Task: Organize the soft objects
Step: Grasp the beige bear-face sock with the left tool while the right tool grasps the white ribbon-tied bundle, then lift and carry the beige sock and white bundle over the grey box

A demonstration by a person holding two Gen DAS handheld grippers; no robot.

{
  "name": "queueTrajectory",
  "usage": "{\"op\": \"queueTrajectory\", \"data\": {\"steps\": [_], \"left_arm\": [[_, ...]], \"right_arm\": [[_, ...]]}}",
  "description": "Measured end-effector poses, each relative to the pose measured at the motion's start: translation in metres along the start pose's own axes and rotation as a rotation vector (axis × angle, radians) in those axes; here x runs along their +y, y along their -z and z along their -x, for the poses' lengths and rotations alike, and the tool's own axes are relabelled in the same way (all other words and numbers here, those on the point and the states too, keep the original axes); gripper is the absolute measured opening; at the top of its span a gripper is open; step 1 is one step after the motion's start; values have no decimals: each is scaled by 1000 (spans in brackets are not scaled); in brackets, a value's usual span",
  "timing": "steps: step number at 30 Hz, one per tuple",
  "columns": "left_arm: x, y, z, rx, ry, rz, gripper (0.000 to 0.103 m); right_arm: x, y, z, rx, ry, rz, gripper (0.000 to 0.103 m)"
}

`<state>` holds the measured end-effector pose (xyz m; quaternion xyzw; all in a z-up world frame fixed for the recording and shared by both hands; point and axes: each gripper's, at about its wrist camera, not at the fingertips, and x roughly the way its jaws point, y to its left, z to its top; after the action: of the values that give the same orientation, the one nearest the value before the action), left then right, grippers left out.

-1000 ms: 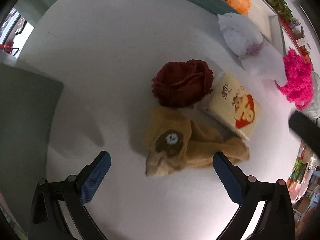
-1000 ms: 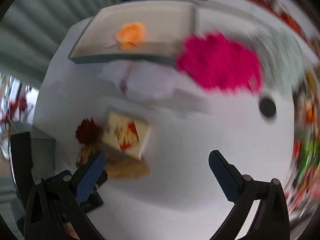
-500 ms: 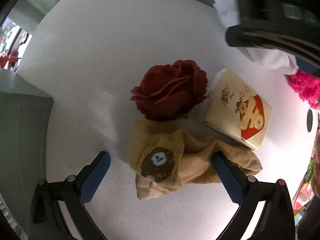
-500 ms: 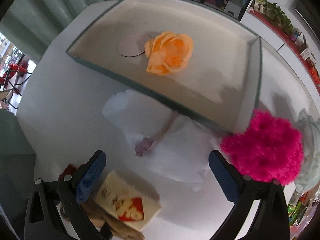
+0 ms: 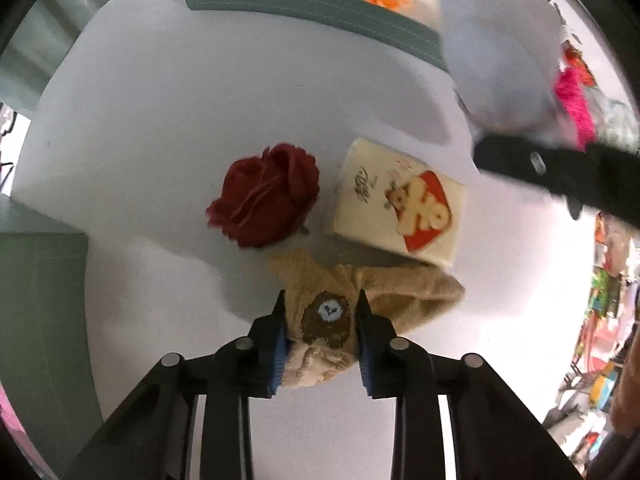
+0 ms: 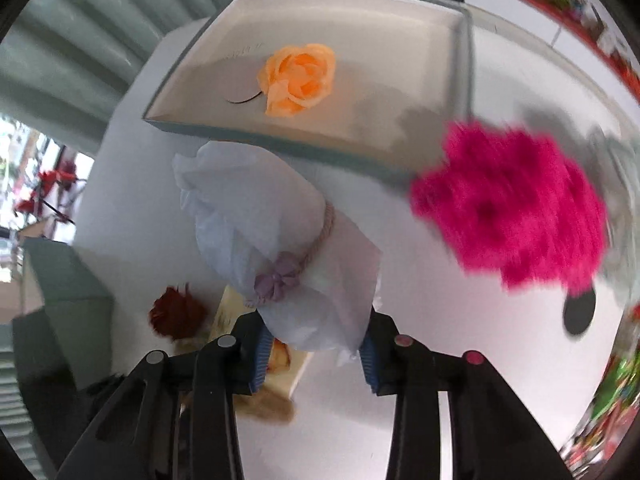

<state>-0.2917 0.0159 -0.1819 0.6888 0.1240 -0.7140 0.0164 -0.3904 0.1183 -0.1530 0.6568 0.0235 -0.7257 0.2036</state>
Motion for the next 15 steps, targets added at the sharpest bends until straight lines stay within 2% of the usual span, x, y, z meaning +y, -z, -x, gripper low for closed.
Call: {"op": "queueTrajectory", "data": {"steps": [3, 8, 15], "left_arm": [[1, 11, 15, -14, 13, -38, 30], [-6, 33, 36, -19, -6, -117, 30], [-12, 85, 83, -30, -7, -177, 30]], "right_arm": [[-15, 16, 14, -1, -29, -41, 40], [-27, 57, 29, 28, -45, -86, 40], [-24, 103, 51, 66, -58, -119, 40]]}}
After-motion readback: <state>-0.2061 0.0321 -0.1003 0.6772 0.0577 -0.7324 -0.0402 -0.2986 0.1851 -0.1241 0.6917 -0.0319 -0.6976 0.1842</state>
